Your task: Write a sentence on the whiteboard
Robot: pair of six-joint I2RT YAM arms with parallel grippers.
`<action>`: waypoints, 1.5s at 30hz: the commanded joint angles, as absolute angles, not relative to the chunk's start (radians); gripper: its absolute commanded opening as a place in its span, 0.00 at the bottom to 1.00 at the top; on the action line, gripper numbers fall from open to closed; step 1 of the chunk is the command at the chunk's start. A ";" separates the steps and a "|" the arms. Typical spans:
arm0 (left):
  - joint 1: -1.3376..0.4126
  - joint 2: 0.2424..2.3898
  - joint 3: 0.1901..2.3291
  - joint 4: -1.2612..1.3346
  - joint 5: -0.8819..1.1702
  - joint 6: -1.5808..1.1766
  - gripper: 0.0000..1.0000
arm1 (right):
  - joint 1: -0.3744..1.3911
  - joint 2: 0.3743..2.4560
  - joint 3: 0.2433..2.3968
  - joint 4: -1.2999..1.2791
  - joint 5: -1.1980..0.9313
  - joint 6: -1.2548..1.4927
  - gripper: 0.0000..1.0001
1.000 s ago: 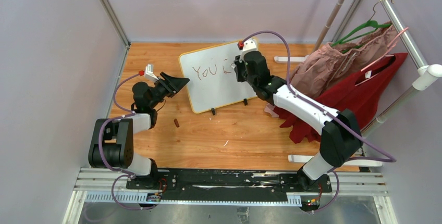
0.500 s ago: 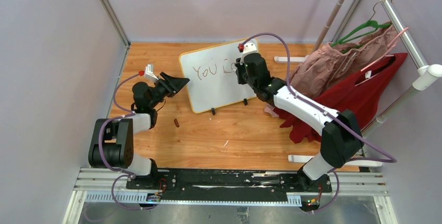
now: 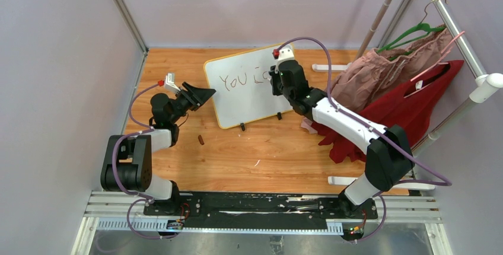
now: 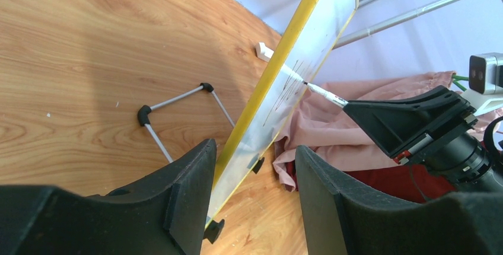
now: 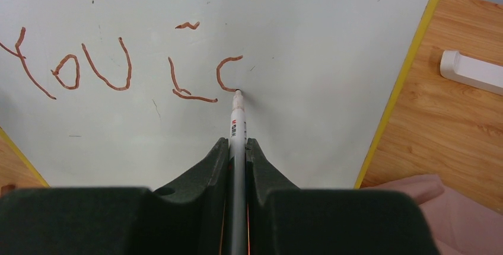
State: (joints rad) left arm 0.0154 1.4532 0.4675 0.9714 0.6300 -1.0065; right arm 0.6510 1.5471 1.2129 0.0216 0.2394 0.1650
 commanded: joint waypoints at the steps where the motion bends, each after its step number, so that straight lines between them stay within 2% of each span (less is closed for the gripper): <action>1: 0.011 1.441 0.477 1.011 0.647 -1.006 0.57 | 0.628 1.535 1.249 0.005 0.283 0.160 0.00; 20: 0.010 1.441 0.476 1.014 0.647 -1.007 0.56 | 0.629 1.572 1.323 0.005 0.267 0.153 0.00; 45: 0.011 1.443 0.476 1.022 0.650 -1.014 0.56 | 0.627 1.550 1.236 -0.044 0.277 0.170 0.00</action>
State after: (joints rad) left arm 0.0154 1.4532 0.4675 0.9787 0.6323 -1.0077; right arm 0.6430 1.5642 1.2629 -0.0238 0.2565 0.1646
